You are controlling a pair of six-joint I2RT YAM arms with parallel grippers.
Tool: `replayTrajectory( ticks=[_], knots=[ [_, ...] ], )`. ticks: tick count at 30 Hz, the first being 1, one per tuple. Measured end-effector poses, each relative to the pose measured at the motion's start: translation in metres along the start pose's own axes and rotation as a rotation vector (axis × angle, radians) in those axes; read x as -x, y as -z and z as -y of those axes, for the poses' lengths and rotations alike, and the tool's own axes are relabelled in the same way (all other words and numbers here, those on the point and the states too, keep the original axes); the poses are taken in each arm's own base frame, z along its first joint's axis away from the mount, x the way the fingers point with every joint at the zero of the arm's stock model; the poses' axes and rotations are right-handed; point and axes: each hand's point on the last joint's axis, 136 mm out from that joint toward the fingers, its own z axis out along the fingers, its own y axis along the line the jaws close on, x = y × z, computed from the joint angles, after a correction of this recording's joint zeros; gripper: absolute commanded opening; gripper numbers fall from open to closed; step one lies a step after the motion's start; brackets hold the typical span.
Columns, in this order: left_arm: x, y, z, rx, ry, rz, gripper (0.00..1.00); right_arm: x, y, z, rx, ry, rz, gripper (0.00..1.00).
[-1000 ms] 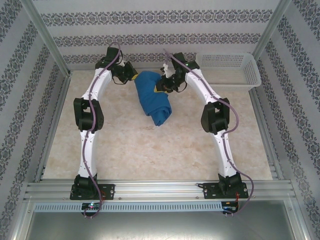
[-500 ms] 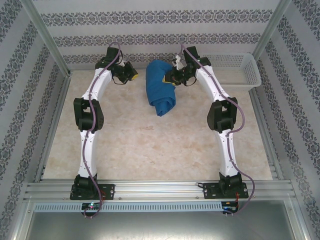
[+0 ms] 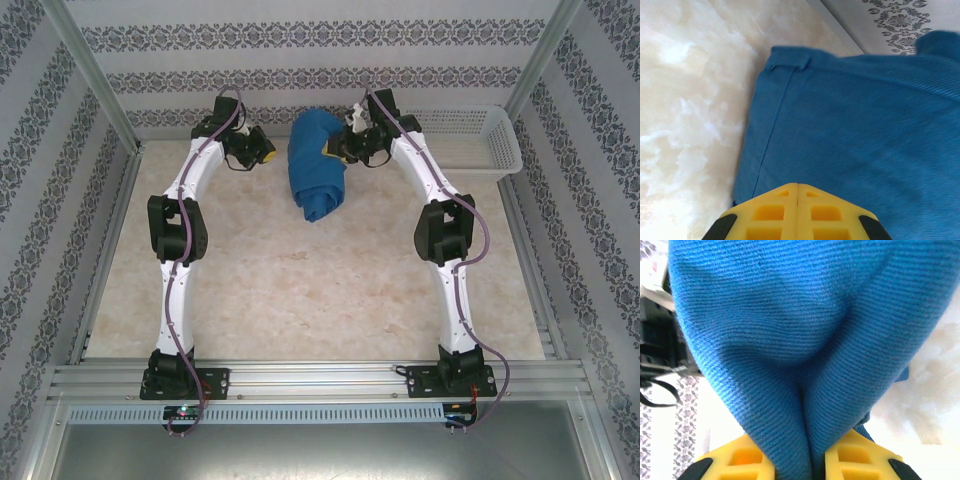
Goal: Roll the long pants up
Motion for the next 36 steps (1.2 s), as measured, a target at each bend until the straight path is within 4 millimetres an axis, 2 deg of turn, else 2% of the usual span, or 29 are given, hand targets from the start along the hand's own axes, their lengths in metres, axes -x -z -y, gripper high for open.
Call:
replayTrajectory(
  ticks=[3, 7, 12, 17, 21, 24, 33, 36],
  knots=[
    [-0.001, -0.001, -0.002, 0.004, 0.003, -0.003, 0.0, 0.017, 0.012, -0.005, 0.015, -0.015, 0.061, 0.0],
    [-0.001, -0.001, -0.001, 0.002, 0.002, -0.004, 0.0, 0.044, 0.042, -0.015, 0.03, -0.031, 0.17, 0.0],
    [-0.001, 0.0, 0.0, 0.0, 0.0, -0.003, 0.0, 0.078, 0.103, -0.021, 0.054, -0.067, 0.337, 0.0],
    [-0.001, 0.0, 0.0, 0.0, 0.0, -0.004, 0.0, 0.1, 0.159, -0.01, 0.031, -0.113, 0.49, 0.0],
    [-0.001, 0.0, 0.0, -0.001, 0.0, -0.004, 0.0, 0.098, 0.197, 0.012, -0.028, -0.186, 0.616, 0.0],
    [-0.002, 0.0, 0.0, -0.003, -0.002, -0.007, 0.0, 0.09, 0.215, 0.029, -0.077, -0.236, 0.693, 0.0],
    [-0.003, 0.0, 0.001, -0.007, -0.003, -0.014, 0.0, 0.064, 0.237, 0.058, -0.154, -0.321, 0.864, 0.0],
    [-0.003, 0.0, 0.0, -0.005, -0.007, -0.016, 0.0, 0.061, 0.248, 0.062, -0.159, -0.335, 0.928, 0.0]
  ],
)
